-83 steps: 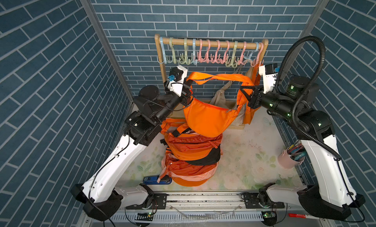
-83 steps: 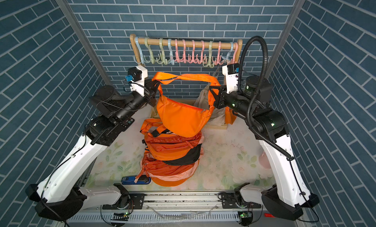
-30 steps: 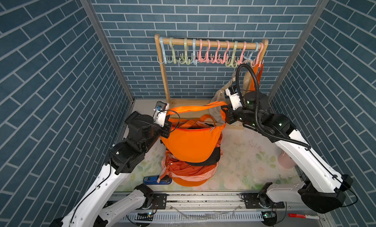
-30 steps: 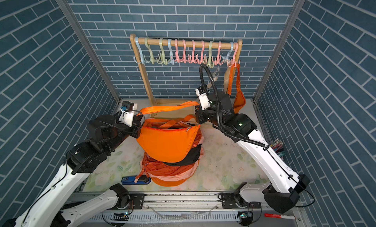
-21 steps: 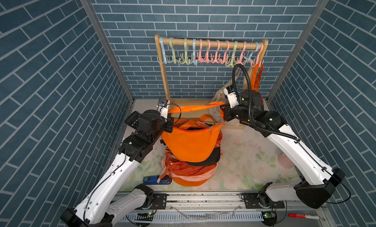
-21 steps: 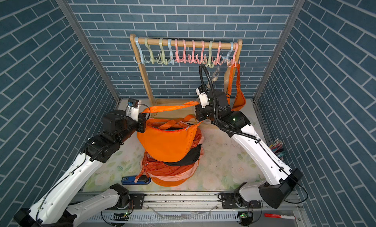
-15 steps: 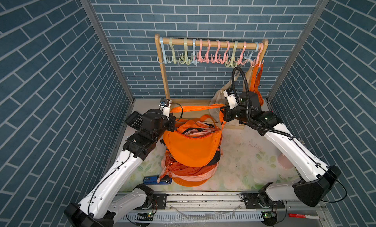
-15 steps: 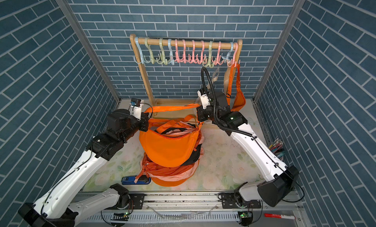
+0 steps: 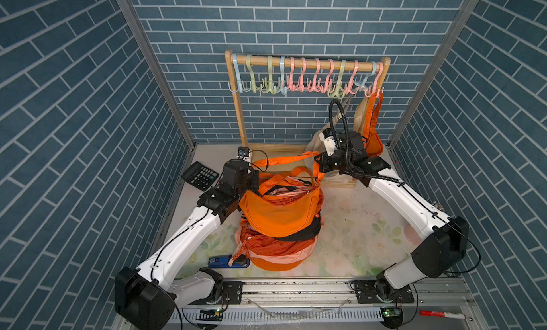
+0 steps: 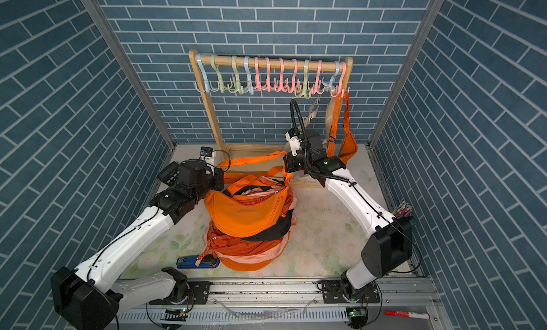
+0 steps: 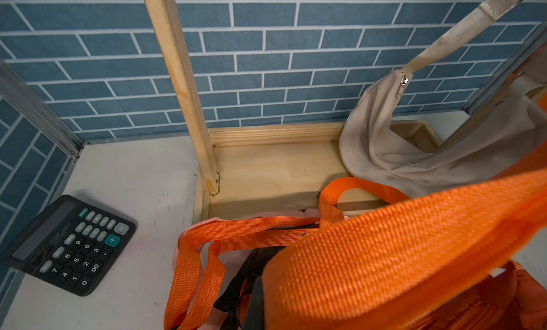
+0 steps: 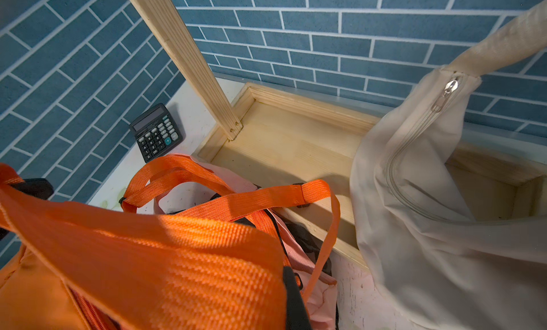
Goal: Take the bag off the hook
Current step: Place the bag inside the bag.
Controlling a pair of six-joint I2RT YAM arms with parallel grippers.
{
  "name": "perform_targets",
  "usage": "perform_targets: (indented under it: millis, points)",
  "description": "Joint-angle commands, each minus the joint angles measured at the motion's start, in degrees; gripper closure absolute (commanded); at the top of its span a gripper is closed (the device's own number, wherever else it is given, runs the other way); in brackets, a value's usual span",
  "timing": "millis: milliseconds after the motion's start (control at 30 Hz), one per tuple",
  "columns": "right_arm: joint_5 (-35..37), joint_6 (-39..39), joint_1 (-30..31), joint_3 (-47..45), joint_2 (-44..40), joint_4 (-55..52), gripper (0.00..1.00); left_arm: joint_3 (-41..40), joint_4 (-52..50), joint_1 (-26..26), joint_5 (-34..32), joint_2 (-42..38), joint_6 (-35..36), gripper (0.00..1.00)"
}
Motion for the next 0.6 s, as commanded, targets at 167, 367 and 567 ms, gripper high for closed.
perform_targets:
  millis: [167, 367, 567]
  points:
    - [-2.23, 2.43, -0.71, -3.86, 1.84, 4.41, 0.87, -6.18, 4.12, 0.63, -3.49, -0.15, -5.48, 0.81]
    - [-3.27, 3.33, -0.80, -5.60, 3.57, 5.95, 0.78, -8.45, 6.16, 0.79, -2.63, 1.62, -6.96, 0.71]
    - [-4.51, 4.14, -0.79, -6.41, 5.27, 7.12, 0.44, -7.41, 6.26, 0.75, -1.81, 3.38, -7.17, 0.49]
